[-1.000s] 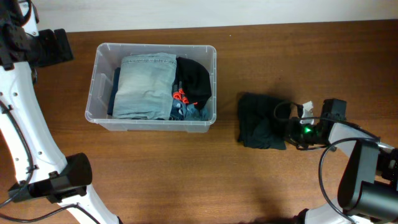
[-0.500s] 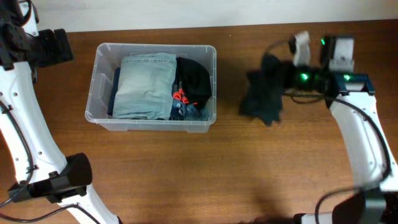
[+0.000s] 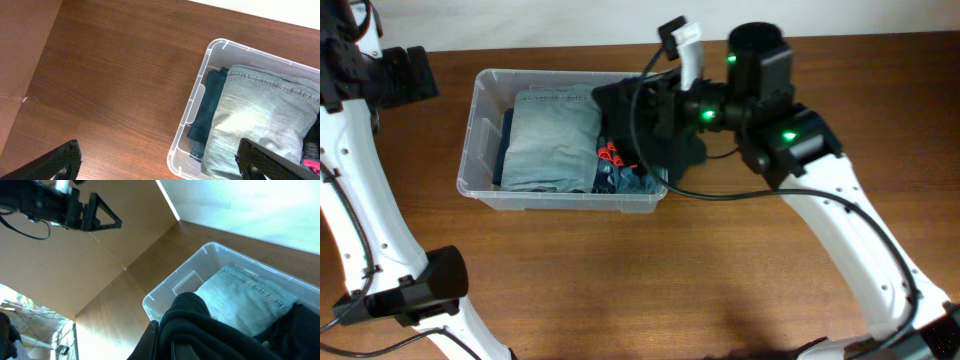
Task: Pack container
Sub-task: 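Lift the black garment and carry it over the box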
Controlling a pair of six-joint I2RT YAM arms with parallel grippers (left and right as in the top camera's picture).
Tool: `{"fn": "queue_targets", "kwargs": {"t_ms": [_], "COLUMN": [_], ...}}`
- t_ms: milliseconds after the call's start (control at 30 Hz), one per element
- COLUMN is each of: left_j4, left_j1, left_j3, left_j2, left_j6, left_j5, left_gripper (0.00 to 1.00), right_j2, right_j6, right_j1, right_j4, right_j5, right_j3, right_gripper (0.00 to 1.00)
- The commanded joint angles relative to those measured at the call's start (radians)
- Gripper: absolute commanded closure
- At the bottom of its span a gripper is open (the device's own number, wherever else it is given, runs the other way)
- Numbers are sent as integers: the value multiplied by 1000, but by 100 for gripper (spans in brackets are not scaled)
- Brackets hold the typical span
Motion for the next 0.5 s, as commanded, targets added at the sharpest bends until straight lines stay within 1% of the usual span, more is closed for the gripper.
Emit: {"fn": "queue_targets", "kwargs": {"t_ms": [0,100,200,300,400,467], "left_j4": [1,1,1,1,1,1], "left_j1": [1,1,1,0,1,1], "left_j3": [15,15,15,15,15,15], "left_j2": [-23,-23,-23,-23,-23,-23], "left_j6": [-10,-10,-10,-10,-10,-10], "left_j5": [-4,-4,-4,-4,-4,-4], "left_gripper": [0,0,0,0,0,0], "right_j2": [31,29,22,13,8,-1], "right_j6": [9,-31,-60,-87,-87,-87], "right_j1": [19,1,-60,-157,-272,-350], "right_j4": [15,-8,-129,-302,-428,-472], "right_j5": [9,52,172,353,435,436], "right_j3": [15,16,23,27,27,28], "right_gripper": [96,96,96,96,96,96]}}
